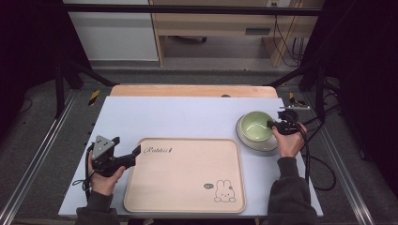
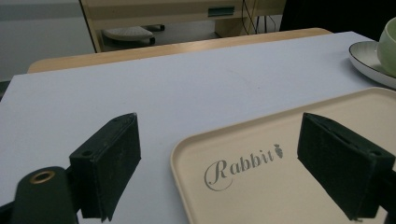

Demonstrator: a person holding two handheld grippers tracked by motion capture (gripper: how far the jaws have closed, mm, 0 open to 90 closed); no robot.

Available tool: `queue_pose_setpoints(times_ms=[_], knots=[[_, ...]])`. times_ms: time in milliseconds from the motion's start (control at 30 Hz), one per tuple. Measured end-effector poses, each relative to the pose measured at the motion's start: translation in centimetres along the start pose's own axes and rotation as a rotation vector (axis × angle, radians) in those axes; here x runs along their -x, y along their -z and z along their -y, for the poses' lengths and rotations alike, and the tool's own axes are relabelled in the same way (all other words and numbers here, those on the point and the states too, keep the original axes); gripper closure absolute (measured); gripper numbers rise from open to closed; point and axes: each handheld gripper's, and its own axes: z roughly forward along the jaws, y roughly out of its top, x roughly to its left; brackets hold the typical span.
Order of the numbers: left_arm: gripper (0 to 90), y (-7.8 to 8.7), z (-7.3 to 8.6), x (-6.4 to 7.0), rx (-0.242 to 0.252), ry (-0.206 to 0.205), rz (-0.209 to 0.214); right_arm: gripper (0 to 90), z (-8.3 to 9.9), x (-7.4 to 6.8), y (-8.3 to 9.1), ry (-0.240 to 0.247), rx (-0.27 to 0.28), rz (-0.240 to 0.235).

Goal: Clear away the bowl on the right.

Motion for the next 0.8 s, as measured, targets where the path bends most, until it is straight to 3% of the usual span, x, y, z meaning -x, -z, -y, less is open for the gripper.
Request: queue_pose_setpoints(times_ms=[800], knots=[[12.8, 0.2, -0.1, 0.2, 0.012, -0.007, 0.009, 82.7, -0.6, -2.0, 3.8, 0.047, 0.073, -0.087]])
